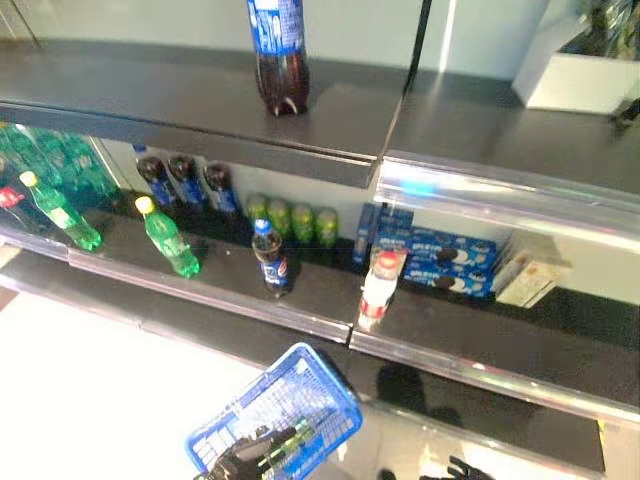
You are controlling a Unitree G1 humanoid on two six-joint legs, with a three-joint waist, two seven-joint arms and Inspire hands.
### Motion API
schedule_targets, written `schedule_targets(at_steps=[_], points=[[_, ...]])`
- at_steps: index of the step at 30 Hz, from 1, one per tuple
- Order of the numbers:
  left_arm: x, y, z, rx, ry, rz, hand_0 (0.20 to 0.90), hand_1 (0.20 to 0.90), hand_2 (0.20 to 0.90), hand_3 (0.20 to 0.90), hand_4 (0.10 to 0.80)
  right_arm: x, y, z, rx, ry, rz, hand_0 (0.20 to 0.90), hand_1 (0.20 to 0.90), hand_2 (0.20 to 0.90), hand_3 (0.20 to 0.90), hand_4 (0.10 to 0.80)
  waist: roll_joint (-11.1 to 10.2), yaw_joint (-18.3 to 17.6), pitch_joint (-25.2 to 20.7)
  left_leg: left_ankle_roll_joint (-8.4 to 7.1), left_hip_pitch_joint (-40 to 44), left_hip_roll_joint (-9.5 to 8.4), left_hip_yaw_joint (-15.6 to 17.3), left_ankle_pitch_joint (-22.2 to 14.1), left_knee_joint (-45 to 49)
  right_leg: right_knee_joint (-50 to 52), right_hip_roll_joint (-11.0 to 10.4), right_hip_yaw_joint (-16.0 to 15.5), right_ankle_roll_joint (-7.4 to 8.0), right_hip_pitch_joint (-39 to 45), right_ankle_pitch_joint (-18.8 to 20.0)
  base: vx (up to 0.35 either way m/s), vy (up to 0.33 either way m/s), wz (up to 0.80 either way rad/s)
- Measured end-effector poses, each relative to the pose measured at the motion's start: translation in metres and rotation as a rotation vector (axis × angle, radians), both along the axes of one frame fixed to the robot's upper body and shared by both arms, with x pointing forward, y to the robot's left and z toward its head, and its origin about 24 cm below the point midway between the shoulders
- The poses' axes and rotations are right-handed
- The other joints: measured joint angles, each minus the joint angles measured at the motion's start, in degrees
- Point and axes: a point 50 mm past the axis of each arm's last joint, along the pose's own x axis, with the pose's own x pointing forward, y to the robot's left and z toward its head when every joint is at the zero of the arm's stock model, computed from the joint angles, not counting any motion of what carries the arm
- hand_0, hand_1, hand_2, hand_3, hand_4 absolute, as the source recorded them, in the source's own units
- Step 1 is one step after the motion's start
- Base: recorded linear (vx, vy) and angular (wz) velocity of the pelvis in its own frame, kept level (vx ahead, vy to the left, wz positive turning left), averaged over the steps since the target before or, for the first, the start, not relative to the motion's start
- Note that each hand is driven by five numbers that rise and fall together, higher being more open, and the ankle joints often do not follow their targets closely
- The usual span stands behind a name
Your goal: Pick up the drink and place into the basket.
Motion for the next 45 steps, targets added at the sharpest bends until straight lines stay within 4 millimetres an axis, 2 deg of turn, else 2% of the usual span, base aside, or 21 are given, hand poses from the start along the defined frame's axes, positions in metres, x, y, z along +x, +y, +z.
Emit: schedule_targets(at_steps=[1,4,9,12,16,20,22,28,31,36,41,45], points=[[0.004,-0.001,0.001,0.002,-0.01,-0.003,0.3,0.3,0.3,0.2,0.1,0.006,-0.002,0.002,-0.004,-0.017,-0.003,0.9,0.9,0.9,0.9,0.8,0.3,0.0,1.0,0.13,-0.7,-0.03,-0.2,0.3,0.0,0.0,0.0,0.0,0.01,-0.6,0.2,-0.262,0.007,0.03],[0.042,-0.007,0.017,-0.003,-0.124,-0.019,0.3,0.3,0.3,0.2,0.1,0.045,-0.003,0.015,-0.009,-0.122,-0.002,0.9,0.9,0.9,0.9,0.8,1.5,-0.1,7.2,0.72,-3.9,-0.49,-0.3,1.6,0.0,0.7,0.2,0.1,-0.06,-4.0,1.4,-0.2,-0.007,0.01],[0.074,-0.008,0.033,0.009,-0.213,-0.03,0.3,0.3,0.3,0.2,0.1,0.077,0.002,0.027,-0.001,-0.221,0.016,0.9,0.9,0.9,0.9,0.8,0.9,0.1,12.4,0.76,-5.9,-0.28,-0.4,2.0,1.1,3.3,0.1,0.2,-0.13,-6.7,0.8,-0.184,-0.026,0.0],[0.089,-0.009,0.042,0.022,-0.246,-0.033,0.3,0.3,0.3,0.2,0.1,0.092,0.003,0.035,0.002,-0.278,0.012,0.9,0.9,0.9,0.9,0.8,0.5,0.3,15.1,0.88,-7.0,-0.09,-0.8,1.5,3.0,9.1,-0.7,0.2,-0.29,-9.5,-1.9,-0.106,-0.012,0.04],[0.097,-0.007,0.047,0.033,-0.266,-0.035,0.3,0.3,0.3,0.2,0.1,0.097,0.001,0.04,-0.009,-0.324,0.017,0.9,0.9,0.9,0.9,0.8,0.2,1.5,15.8,1.02,-9.0,0.1,-1.3,0.2,6.5,16.7,-2.0,0.4,-0.5,-13.2,-5.4,-0.039,-0.014,0.08],[0.095,-0.004,0.047,0.04,-0.263,-0.034,0.3,0.3,0.3,0.2,0.1,0.103,0.001,0.044,-0.016,-0.371,0.027,0.9,0.9,0.9,0.9,0.8,0.0,1.8,16.0,0.96,-9.1,-0.14,-1.8,-1.0,9.2,21.7,-3.3,0.6,-0.68,-14.3,-8.2,-0.014,-0.02,0.08],[0.094,-0.002,0.047,0.044,-0.263,-0.031,0.3,0.3,0.3,0.2,0.1,0.111,0.003,0.05,-0.017,-0.417,0.043,0.9,0.9,0.9,0.9,0.8,0.0,2.0,15.9,0.62,-9.5,-0.06,-1.9,-1.4,10.0,23.4,-3.3,1.0,-0.87,-15.2,-8.9,-0.016,-0.013,-0.02],[0.097,-0.001,0.05,0.049,-0.282,-0.032,0.3,0.3,0.3,0.2,0.1,0.145,0.027,0.08,-0.008,-0.618,0.179,0.9,0.9,0.9,0.9,0.8,-0.2,1.7,16.0,0.46,-11.2,1.02,-2.0,-1.9,13.3,26.8,-2.9,1.4,-1.81,-16.9,-9.7,-0.019,-0.015,-0.03],[0.098,-0.002,0.051,0.056,-0.284,-0.031,0.3,0.3,0.3,0.2,0.1,0.152,0.033,0.089,-0.007,-0.671,0.206,0.9,0.9,0.9,0.9,0.8,-0.2,1.8,16.0,0.18,-11.6,1.4,-2.1,-2.5,14.4,27.2,-2.8,1.4,-2.04,-17.0,-10.1,0.016,-0.005,0.02],[0.093,-0.001,0.05,0.058,-0.292,-0.025,0.3,0.3,0.3,0.2,0.1,0.154,0.044,0.1,-0.012,-0.732,0.289,0.9,0.9,0.9,0.9,0.8,-0.5,1.8,16.1,0.1,-11.7,1.55,-2.2,-2.9,16.0,28.8,-2.9,1.4,-2.18,-16.9,-10.7,0.025,-0.004,0.01],[0.088,0.001,0.048,0.068,-0.296,-0.01,0.3,0.3,0.3,0.2,0.1,0.15,0.069,0.118,-0.034,-0.812,0.514,0.9,0.9,0.9,0.9,0.8,-1.2,1.6,16.6,0.18,-10.6,1.46,-2.1,-2.9,16.2,28.7,-2.8,1.4,-2.22,-15.8,-10.6,0.014,-0.001,-0.01],[0.087,0.002,0.048,0.072,-0.292,-0.003,0.3,0.3,0.3,0.2,0.1,0.151,0.078,0.13,-0.03,-0.849,0.633,0.9,0.9,0.9,0.9,0.8,-1.5,1.7,16.8,0.18,-9.9,1.62,-2.1,-2.9,16.1,28.6,-2.8,1.4,-2.17,-15.0,-10.7,0.048,-0.005,0.03]])
